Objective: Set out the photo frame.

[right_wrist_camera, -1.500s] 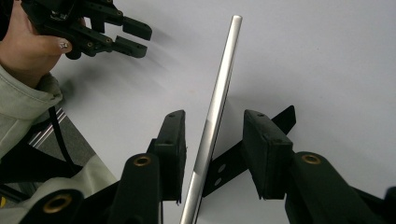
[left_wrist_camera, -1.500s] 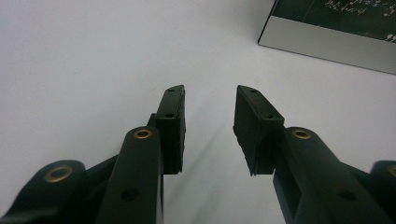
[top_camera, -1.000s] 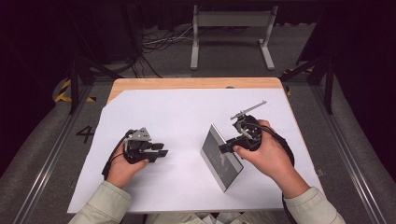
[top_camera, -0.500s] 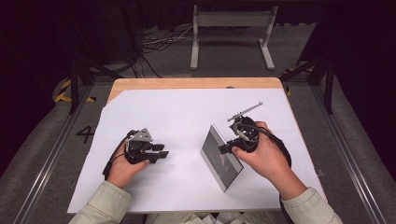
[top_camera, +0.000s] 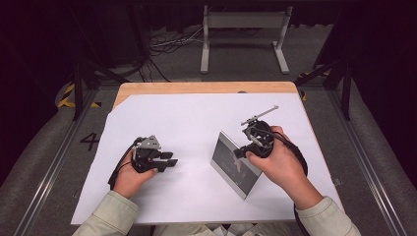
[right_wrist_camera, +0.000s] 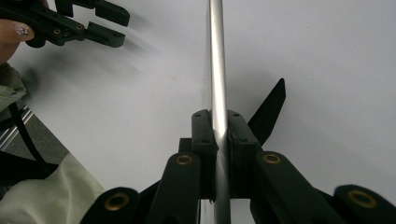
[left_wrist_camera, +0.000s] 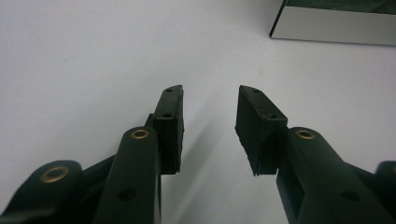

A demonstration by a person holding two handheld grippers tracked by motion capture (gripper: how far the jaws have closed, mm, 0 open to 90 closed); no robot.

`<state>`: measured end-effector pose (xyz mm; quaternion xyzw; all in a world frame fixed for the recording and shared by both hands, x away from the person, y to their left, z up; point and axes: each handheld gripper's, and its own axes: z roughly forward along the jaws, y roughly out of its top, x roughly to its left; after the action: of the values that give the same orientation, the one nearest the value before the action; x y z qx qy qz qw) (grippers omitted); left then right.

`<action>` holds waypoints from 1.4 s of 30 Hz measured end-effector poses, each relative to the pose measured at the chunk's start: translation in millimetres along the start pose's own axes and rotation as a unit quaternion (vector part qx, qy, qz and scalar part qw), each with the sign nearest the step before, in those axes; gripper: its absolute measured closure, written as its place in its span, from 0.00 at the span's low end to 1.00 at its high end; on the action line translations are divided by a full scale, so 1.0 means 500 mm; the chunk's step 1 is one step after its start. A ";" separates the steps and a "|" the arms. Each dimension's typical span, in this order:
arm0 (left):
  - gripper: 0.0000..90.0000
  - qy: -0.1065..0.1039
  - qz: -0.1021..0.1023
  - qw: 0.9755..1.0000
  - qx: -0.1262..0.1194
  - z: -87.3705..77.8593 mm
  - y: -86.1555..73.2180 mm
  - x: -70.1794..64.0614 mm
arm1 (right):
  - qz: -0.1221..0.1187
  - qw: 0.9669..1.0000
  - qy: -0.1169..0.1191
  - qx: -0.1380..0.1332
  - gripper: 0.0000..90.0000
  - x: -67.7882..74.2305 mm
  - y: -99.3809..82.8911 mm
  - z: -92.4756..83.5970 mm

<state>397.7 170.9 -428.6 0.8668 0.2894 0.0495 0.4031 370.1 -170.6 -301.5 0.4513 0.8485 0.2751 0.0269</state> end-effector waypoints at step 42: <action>0.50 0.080 -0.045 0.995 -0.023 -0.052 -0.060 0.014 | -0.184 0.981 0.057 0.005 0.93 -0.025 0.123 -0.022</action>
<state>381.3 207.4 -434.1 0.8364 0.3585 0.1070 0.4005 420.4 -157.9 -264.7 0.2710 0.9187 0.2862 0.0267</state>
